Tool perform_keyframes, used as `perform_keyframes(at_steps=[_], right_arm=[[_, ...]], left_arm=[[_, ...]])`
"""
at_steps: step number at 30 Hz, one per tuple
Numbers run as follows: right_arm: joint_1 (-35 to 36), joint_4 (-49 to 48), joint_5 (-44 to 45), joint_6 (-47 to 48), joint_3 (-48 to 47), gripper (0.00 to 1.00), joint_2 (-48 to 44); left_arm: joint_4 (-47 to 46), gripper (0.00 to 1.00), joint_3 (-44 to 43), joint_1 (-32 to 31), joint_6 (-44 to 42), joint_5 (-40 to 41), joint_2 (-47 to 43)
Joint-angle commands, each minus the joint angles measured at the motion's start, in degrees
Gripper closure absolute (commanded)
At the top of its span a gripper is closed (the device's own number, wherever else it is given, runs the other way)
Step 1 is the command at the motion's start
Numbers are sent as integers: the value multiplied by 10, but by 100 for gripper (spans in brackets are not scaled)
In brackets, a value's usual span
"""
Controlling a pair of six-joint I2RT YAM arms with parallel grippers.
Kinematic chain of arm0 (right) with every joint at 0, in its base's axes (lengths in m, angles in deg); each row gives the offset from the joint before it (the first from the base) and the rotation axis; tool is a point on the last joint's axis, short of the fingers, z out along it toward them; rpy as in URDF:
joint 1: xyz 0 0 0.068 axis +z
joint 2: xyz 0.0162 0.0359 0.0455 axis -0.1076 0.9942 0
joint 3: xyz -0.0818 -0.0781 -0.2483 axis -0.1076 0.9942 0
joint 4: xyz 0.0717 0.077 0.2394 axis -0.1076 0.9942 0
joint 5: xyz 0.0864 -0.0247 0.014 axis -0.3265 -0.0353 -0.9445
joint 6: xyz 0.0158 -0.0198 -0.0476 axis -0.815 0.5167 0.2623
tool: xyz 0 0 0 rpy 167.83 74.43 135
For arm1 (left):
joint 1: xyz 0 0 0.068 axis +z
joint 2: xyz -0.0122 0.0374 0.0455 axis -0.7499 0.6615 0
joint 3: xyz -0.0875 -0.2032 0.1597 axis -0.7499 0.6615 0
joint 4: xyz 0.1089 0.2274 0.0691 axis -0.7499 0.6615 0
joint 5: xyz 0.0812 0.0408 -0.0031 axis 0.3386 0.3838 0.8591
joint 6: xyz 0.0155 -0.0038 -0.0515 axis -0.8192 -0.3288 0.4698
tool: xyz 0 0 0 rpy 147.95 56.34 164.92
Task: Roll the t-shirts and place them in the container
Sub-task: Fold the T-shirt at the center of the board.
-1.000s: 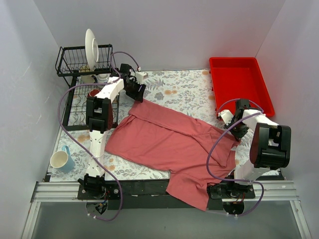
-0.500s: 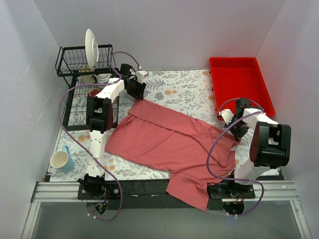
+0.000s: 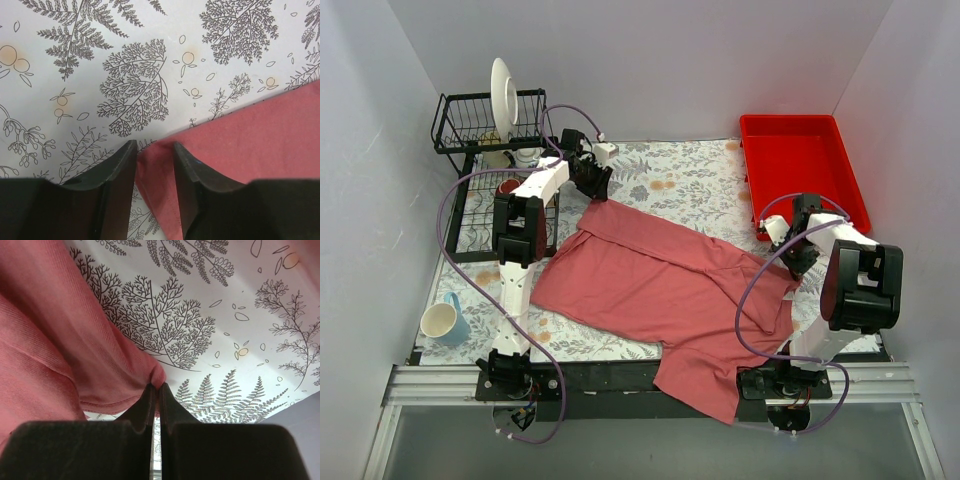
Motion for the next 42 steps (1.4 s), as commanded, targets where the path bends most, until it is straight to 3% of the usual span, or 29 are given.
perform_keyframes(at_steps=[1, 9, 13, 17, 21, 28, 33, 42], right_arm=[[-2, 2, 2, -16, -24, 99, 15], [-2, -1, -2, -15, -28, 99, 16], [-2, 1, 0, -19, -42, 99, 11], [-2, 21, 1, -19, -87, 99, -12], [-2, 54, -4, -25, -150, 99, -41], [-2, 86, -4, -27, -243, 99, -91], [-2, 92, -8, -21, -315, 99, -124], [-2, 80, -17, -21, -443, 99, -184]], left_arm=[[55, 67, 17, 5, -10, -10, -16], [57, 100, 37, 4, -30, 12, -19], [49, 100, 37, 7, -37, 12, -43], [25, 100, 44, 10, -24, 7, -123], [-3, 100, 89, 13, -8, 8, -217], [-93, 100, 250, 18, 21, 39, -412], [-121, 100, 279, 18, 51, 60, -494], [-187, 100, 350, 18, 32, 67, -619]])
